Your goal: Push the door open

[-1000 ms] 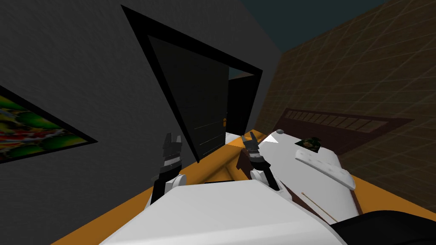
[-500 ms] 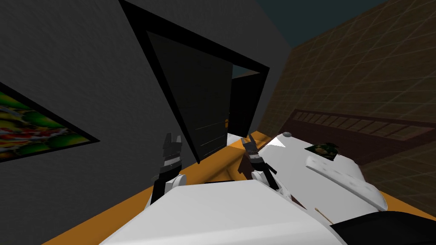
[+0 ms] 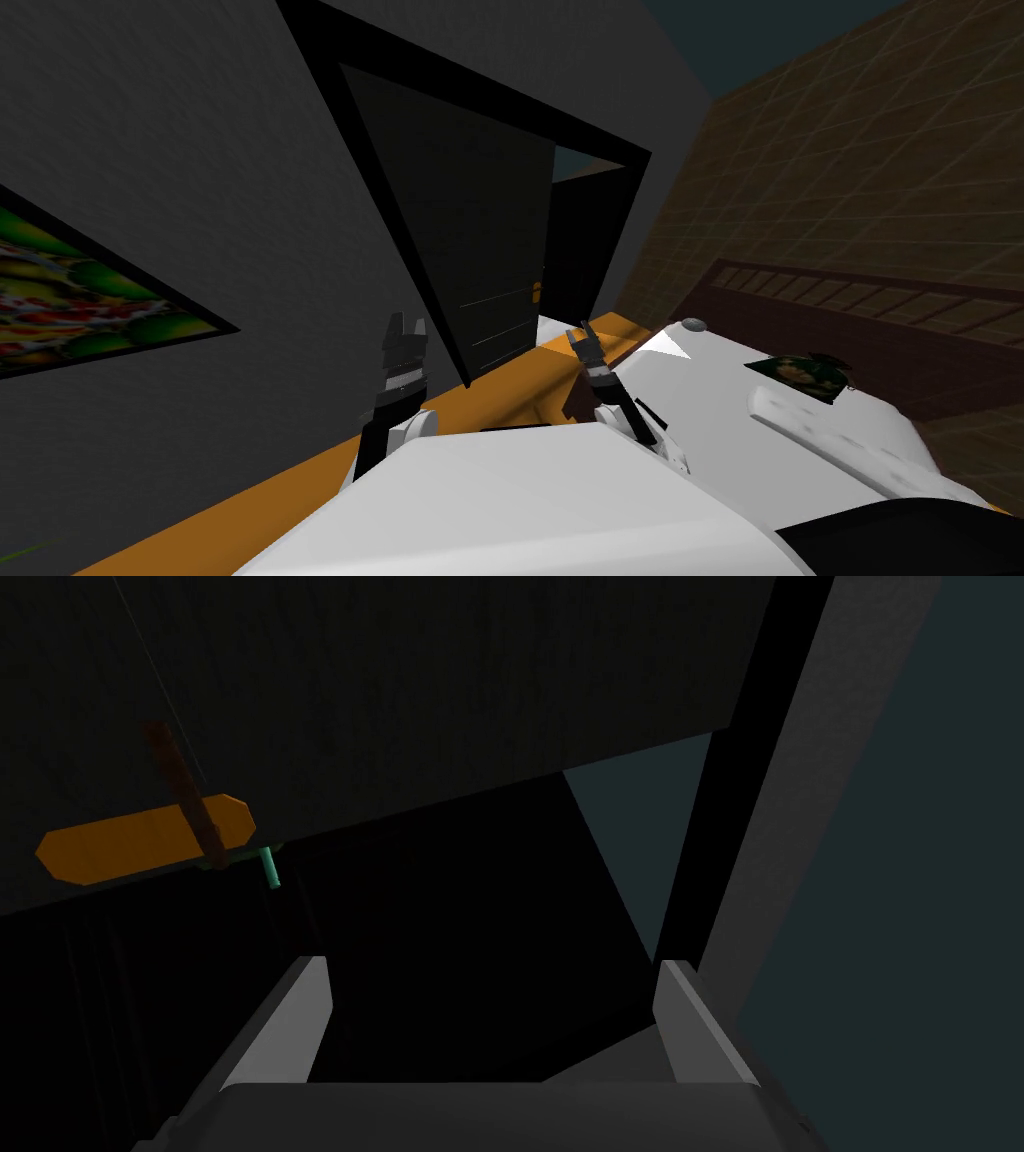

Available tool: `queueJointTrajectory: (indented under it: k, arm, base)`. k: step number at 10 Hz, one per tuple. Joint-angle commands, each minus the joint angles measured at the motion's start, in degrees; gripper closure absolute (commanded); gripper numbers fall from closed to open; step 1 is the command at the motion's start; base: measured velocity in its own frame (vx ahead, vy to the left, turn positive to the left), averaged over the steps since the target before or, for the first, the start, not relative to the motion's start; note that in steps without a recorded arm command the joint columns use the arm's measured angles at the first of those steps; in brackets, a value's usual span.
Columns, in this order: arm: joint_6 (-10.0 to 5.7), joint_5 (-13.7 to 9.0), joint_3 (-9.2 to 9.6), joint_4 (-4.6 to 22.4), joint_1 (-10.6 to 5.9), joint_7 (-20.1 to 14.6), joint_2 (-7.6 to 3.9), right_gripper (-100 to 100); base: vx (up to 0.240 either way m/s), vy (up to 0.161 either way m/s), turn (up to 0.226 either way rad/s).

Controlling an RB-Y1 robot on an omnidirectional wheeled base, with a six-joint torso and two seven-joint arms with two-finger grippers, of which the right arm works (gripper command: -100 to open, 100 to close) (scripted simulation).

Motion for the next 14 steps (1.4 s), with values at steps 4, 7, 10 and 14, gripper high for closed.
queueJointTrajectory:
  k: [4,7,10,14]
  arm:
    - [-2.12,-1.4,1.15,6.7,-1.53,-2.0,-3.69,-100]
    - [-3.41,-2.4,1.87,11.0,-2.47,-3.3,-6.12,-100]
    - [-4.7,-3.3,2.59,15.2,-3.4,-4.6,-8.53,-100]
    - [-6.37,-4.5,3.52,20.7,-4.61,-6.2,-11.67,-100]
  base:
    - [0.092,-0.037,0.099]
    - [0.091,-0.039,0.094]
    - [0.082,-0.048,0.099]
    - [0.09,-0.048,0.099]
